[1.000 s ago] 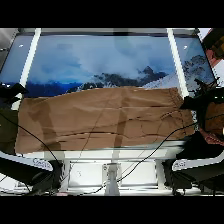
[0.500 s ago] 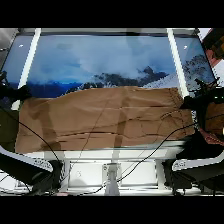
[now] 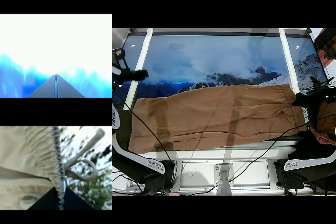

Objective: Fold the clothes and pants, and hang the long-sleeved shirts on hangers.

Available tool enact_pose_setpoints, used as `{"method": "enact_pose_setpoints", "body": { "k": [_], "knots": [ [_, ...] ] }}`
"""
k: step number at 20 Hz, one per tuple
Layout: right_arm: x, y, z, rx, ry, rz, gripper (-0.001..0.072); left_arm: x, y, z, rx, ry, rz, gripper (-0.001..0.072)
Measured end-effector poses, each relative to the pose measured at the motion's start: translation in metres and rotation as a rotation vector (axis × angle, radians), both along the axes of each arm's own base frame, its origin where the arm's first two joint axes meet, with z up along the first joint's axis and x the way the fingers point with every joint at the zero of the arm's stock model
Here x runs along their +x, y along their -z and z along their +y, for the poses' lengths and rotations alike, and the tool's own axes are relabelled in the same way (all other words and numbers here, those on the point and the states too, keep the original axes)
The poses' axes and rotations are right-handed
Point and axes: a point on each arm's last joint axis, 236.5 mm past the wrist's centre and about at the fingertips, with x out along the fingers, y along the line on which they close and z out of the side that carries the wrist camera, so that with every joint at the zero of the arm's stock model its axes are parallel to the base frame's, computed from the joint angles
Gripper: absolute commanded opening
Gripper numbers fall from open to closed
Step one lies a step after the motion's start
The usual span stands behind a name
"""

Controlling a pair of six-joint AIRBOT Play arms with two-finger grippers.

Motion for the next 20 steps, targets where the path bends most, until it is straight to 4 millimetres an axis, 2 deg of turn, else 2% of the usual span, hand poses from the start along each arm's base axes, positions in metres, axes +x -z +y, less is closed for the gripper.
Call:
{"method": "enact_pose_setpoints", "body": {
  "k": [2, 3, 5, 7, 9, 10, 11, 12, 17, 18, 20],
  "knots": [
    [0.007, 0.0, -0.004, -0.014, 0.034, -0.018, 0.0029, 0.025, -0.031, -0.007, 0.054, 0.006, -0.108, 0.0022],
    [0.009, 0.0, -0.006, -0.019, 0.045, -0.024, 0.0029, 0.031, -0.039, -0.011, 0.072, 0.013, -0.132, 0.0022],
    [0.01, 0.001, -0.008, -0.024, 0.056, -0.026, 0.0029, 0.032, -0.044, -0.015, 0.078, 0.014, -0.131, 0.0023],
    [0.01, 0.001, -0.009, -0.027, 0.061, -0.027, 0.0029, 0.019, -0.033, -0.006, 0.044, -0.029, -0.06, 0.0024],
    [0.01, 0.001, -0.01, -0.03, 0.065, -0.026, 0.0029, -0.007, -0.017, 0.016, 0.001, -0.111, 0.047, 0.0067],
    [0.01, 0.001, -0.01, -0.03, 0.066, -0.026, 0.0029, -0.024, -0.008, 0.028, -0.011, -0.147, 0.115, 0.0279],
    [0.01, 0.001, -0.01, -0.03, 0.066, -0.025, 0.0029, -0.042, 0.001, 0.038, -0.022, -0.174, 0.186, 0.0599],
    [0.009, 0.001, -0.009, -0.029, 0.065, -0.022, 0.0029, -0.063, 0.01, 0.048, -0.034, -0.202, 0.262, 0.0675],
    [0.008, 0.001, -0.008, -0.025, 0.061, -0.016, 0.0029, -0.161, 0.042, 0.087, -0.127, -0.321, 0.578, 0.0673],
    [0.008, 0.001, -0.008, -0.025, 0.061, -0.015, 0.0029, -0.176, 0.047, 0.09, -0.157, -0.325, 0.621, 0.0672],
    [0.007, 0.001, -0.008, -0.026, 0.057, -0.013, 0.0029, -0.192, 0.056, 0.088, -0.238, -0.301, 0.663, 0.0662]
  ]
}}
